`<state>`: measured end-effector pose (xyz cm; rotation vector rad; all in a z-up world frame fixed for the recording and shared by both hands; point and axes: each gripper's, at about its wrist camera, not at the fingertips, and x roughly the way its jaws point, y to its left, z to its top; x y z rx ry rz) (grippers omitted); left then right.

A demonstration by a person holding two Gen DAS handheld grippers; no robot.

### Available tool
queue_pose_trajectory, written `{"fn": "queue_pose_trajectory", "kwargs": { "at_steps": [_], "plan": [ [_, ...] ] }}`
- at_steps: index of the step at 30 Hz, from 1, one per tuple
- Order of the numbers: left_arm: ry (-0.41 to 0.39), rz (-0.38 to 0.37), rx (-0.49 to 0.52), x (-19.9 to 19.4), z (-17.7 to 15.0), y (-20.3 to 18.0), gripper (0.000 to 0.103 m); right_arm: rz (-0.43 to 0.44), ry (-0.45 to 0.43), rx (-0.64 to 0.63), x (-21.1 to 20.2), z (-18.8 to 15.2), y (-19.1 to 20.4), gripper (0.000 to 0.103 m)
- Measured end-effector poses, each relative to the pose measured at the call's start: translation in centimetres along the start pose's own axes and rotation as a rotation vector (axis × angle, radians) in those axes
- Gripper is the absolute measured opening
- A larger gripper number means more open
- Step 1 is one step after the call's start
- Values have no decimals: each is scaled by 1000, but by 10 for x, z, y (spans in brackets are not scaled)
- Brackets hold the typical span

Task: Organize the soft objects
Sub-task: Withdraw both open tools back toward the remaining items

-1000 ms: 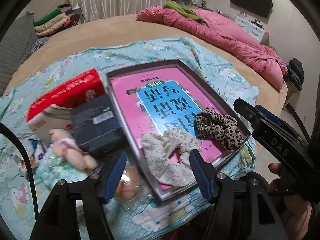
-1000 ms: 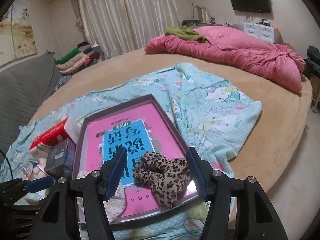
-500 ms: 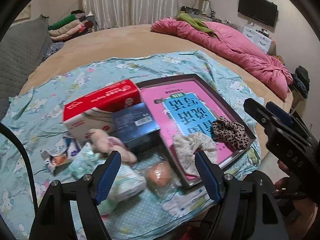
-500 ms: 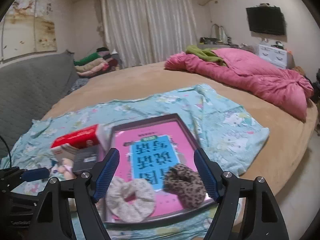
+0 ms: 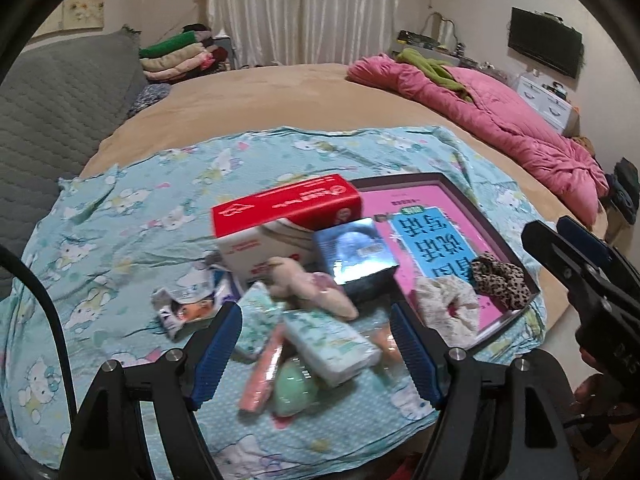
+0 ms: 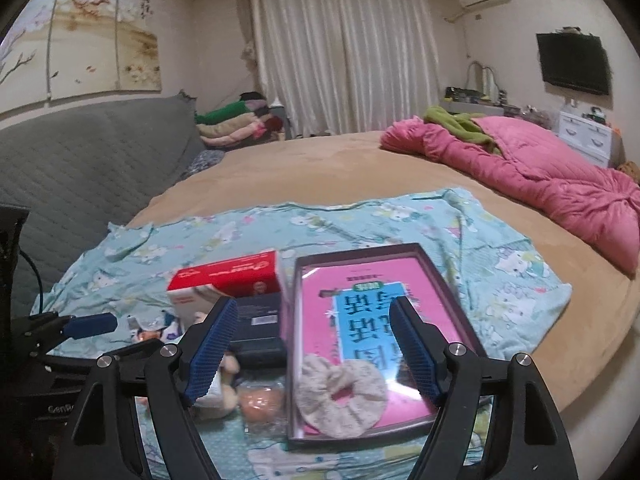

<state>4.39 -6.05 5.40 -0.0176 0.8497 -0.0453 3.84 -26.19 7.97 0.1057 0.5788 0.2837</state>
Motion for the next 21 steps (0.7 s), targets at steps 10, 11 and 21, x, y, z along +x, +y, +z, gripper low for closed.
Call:
{"fn": "queue_pose_trajectory", "kwargs": {
  "at_steps": [10, 11, 21],
  "plan": [
    [2, 39, -40, -4, -9, 33, 76, 70, 17, -71, 4, 0, 35, 79],
    [2, 41, -45, -4, -9, 36, 76, 77, 16, -78, 4, 0, 38, 79],
    [-4, 55, -85, -6, -13, 57, 76, 120, 44, -126, 9, -4, 62, 79]
  ]
}}
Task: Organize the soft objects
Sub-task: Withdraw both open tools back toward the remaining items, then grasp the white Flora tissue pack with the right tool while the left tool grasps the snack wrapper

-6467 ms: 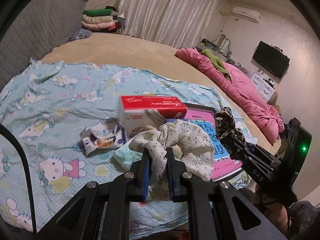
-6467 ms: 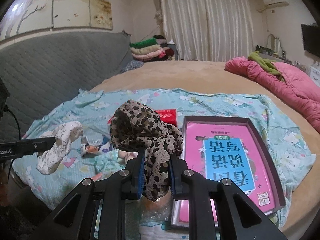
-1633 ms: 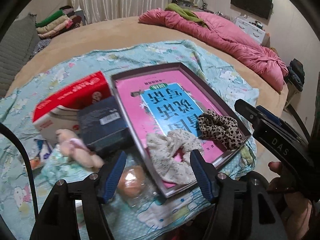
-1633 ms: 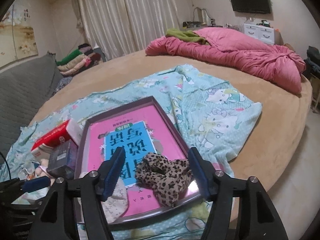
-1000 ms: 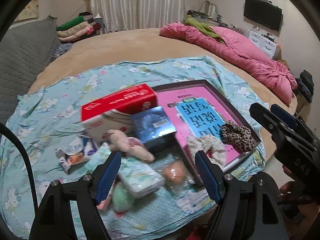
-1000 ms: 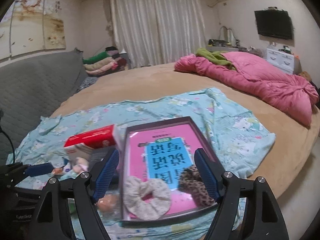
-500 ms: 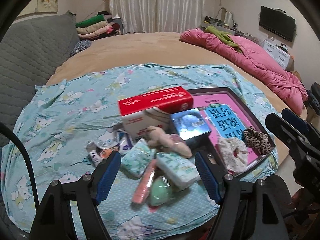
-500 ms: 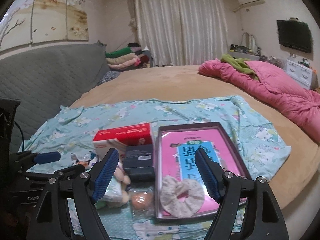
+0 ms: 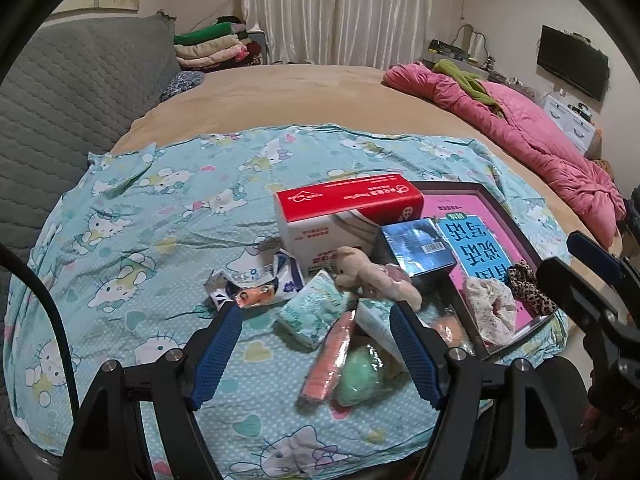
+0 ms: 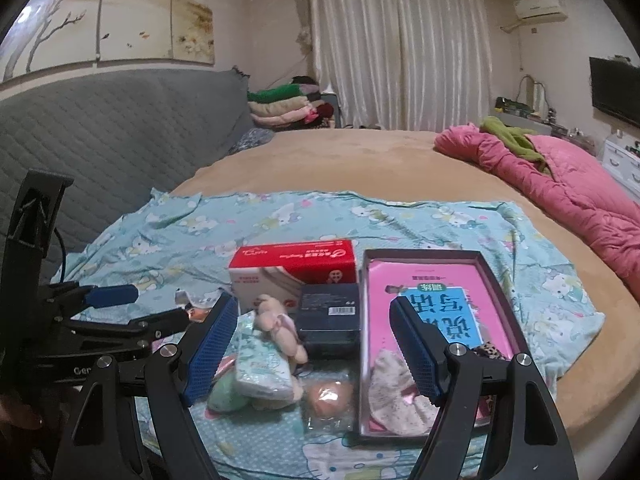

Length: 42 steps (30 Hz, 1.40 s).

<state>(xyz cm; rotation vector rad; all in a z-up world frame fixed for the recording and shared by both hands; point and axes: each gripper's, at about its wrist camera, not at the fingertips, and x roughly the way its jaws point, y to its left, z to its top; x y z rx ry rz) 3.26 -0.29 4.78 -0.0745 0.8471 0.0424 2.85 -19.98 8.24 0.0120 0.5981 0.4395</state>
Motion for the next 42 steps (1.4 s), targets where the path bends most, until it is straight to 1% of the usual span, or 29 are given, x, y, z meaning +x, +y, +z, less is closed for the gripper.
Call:
{"fn": "queue_pose_trajectory", "kwargs": {
  "at_steps": [11, 21, 25, 28, 33, 35, 42],
  "plan": [
    [5, 4, -36, 9, -6, 20, 76, 54, 61, 9, 18, -10, 8, 79],
    [20, 37, -133, 25, -15, 71, 76, 69, 104, -5, 32, -20, 14, 79],
    [30, 37, -151, 33, -20, 86, 76, 76, 123, -2, 38, -24, 15, 79],
    [29, 22, -155, 38, -22, 93, 76, 79, 133, -10, 43, -27, 17, 79],
    [32, -68, -201, 52, -25, 107, 76, 94, 157, -20, 51, -33, 20, 79],
    [35, -72, -203, 59, -24, 110, 76, 98, 163, -25, 54, -36, 21, 79],
    [40, -134, -220, 90, -14, 119, 76, 103, 186, -20, 64, -43, 19, 79]
  ]
}}
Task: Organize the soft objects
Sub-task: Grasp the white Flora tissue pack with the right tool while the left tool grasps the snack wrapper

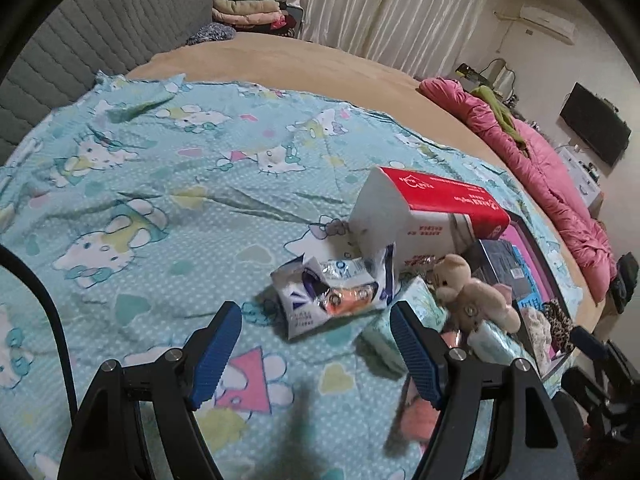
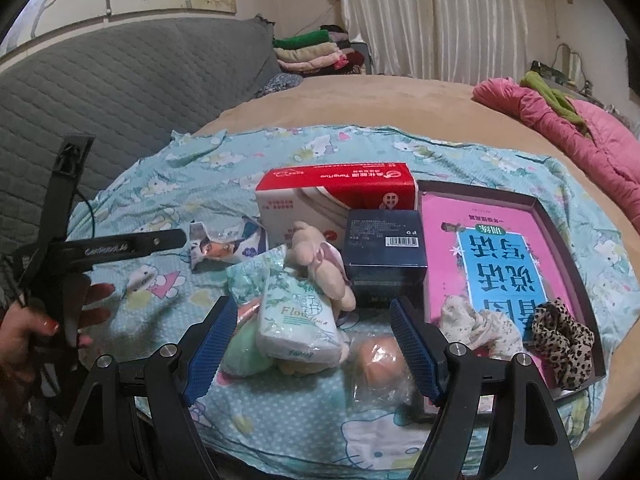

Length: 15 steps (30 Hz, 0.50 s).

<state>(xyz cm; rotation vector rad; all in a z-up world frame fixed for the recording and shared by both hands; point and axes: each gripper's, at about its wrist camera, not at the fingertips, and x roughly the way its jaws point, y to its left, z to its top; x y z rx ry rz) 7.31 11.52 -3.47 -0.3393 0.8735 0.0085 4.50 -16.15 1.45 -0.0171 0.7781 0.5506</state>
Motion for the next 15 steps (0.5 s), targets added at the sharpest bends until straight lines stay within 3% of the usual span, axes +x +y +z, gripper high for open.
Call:
{"fn": "queue_pose_trajectory", "kwargs": {
  "at_steps": [15],
  "plan": [
    [61, -56, -5, 55, 14, 11, 77, 36, 56, -9, 26, -5, -1, 79]
  ]
}}
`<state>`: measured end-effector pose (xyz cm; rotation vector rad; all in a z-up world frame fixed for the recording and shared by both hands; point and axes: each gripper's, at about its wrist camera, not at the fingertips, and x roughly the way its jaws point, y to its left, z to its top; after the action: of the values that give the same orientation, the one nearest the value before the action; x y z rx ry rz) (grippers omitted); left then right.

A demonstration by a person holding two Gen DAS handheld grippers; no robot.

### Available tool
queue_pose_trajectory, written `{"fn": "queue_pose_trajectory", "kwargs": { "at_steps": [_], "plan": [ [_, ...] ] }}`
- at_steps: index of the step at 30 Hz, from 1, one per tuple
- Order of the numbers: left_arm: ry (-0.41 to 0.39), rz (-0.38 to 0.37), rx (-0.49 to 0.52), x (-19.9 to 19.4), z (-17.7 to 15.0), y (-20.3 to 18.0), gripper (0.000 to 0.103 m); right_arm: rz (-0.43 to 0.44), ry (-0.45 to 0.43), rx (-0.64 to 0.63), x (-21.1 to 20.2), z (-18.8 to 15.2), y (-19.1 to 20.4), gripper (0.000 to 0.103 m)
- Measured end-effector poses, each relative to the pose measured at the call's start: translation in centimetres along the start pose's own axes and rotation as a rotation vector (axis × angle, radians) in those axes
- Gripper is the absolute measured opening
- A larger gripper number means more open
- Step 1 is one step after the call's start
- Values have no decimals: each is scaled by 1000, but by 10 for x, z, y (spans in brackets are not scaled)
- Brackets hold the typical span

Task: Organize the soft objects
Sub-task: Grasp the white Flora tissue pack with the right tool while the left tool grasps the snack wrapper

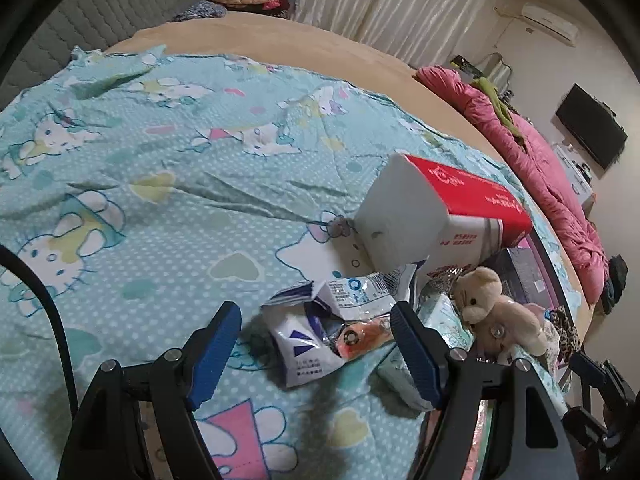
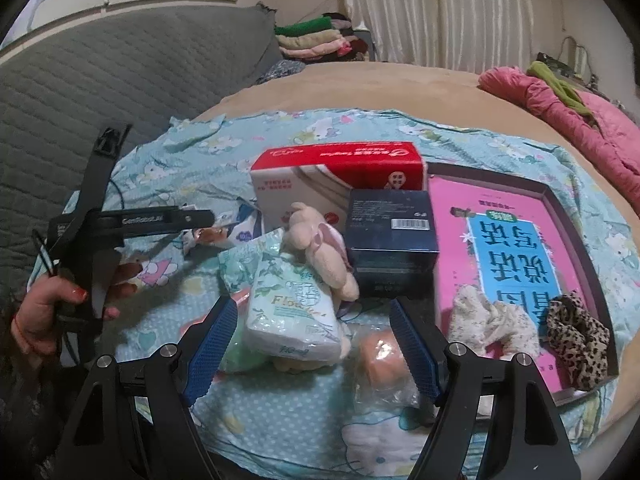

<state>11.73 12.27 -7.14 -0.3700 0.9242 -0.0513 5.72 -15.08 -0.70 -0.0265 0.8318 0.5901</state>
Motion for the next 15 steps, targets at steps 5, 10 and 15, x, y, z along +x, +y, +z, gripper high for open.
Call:
{"fn": "queue_pose_trajectory", "kwargs": {
  "at_steps": [5, 10, 15],
  "plan": [
    [8, -27, 26, 8, -1, -3, 77, 45, 40, 17, 17, 1, -1, 79],
    [0, -75, 31, 11, 1, -3, 75, 62, 72, 31, 32, 2, -2, 80],
    [5, -100, 38, 16, 1, -3, 68, 94, 83, 57, 41, 4, -5, 65]
  ]
}}
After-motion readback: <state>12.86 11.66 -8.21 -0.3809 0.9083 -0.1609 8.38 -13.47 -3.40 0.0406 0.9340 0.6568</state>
